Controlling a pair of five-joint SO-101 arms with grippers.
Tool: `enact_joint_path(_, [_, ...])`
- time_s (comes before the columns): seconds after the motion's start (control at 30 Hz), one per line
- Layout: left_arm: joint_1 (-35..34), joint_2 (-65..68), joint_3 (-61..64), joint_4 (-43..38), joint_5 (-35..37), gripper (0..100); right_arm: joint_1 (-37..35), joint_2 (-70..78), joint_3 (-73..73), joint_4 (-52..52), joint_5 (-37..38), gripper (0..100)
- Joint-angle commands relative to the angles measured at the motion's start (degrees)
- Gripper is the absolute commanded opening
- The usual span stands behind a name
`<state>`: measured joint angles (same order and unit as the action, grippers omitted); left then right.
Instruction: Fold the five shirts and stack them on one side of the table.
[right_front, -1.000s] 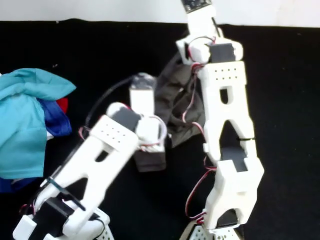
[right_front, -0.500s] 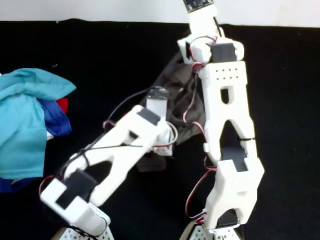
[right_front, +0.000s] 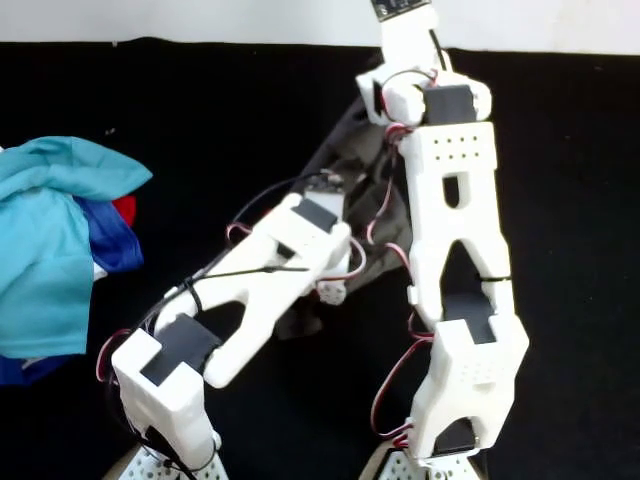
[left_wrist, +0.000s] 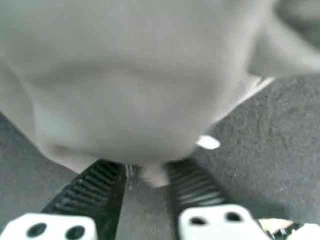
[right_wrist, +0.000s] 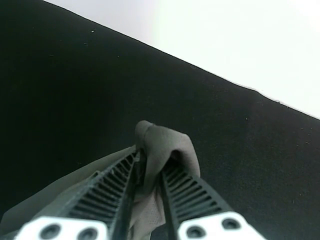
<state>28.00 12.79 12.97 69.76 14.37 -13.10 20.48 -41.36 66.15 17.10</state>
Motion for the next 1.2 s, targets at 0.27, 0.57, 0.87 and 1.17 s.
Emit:
enact_joint_path(0.27, [-15.3,-14.6,-13.8,17.7,-14.1,1,8.0,-0.7,-3.2,-2.2,0.4,0.5])
enact_joint_path(0.57, [-29.9,-26.9,-28.5,18.5,-32.4,1,8.4,-6.0,-16.7,12.1,0.4,0.5])
enact_joint_path(0.87, [-30.5,-39.3,-40.2,18.1,-33.8,1,8.0,-12.5,-34.9,12.9,0.3,0.5])
enact_joint_path(1.17, [-30.6,-44.4,-50.2,18.1,-33.7,1,8.1,-20.2,-42.2,13.7,0.1,0.5])
